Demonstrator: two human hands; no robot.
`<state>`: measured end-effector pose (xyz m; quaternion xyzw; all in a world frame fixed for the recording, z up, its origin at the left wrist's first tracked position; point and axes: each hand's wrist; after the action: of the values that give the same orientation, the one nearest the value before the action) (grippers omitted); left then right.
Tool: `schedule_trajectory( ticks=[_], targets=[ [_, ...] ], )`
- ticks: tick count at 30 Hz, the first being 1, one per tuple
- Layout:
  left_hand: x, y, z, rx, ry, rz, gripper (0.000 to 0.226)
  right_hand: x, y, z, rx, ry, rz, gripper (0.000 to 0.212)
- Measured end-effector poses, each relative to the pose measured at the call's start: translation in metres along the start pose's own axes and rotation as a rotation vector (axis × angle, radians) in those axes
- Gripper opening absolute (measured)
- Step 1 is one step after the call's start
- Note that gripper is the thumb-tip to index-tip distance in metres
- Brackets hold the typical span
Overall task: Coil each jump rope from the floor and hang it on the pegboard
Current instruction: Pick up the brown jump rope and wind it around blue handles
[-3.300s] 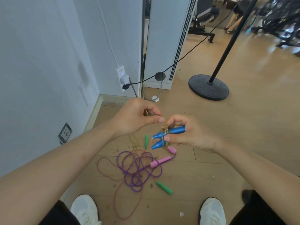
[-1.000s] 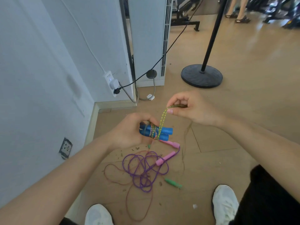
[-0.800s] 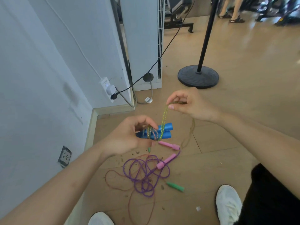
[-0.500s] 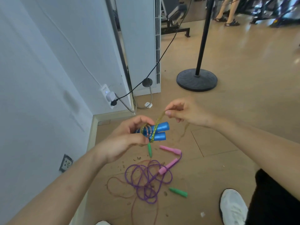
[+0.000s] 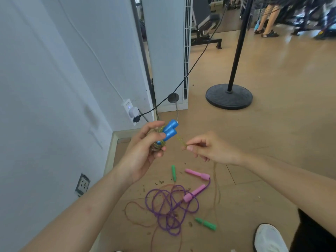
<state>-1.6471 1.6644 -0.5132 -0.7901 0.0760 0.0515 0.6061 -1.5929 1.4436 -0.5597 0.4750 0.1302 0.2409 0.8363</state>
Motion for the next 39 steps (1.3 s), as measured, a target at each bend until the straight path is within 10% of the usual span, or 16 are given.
schedule_trajectory(
  ticks=[16, 22, 39],
  targets=[
    [0.012, -0.009, 0.011, -0.253, -0.188, 0.066, 0.027, -0.022, 0.002, -0.039, 0.008, 0.323, -0.112, 0.039],
    [0.015, -0.016, 0.019, -0.160, -0.197, 0.038, 0.020, -0.026, 0.002, -0.047, 0.068, 0.130, -0.140, 0.030],
    [0.029, 0.011, 0.055, 0.942, -0.187, -0.300, 0.037, -0.021, 0.018, -0.001, 0.232, 0.127, -0.161, 0.022]
  ],
)
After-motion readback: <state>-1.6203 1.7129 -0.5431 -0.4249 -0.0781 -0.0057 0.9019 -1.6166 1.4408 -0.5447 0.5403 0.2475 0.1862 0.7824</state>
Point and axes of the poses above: each hand's wrist, its own x-axis towards the middle knuckle, its own z-axis out of the back of the hand, y = z × x
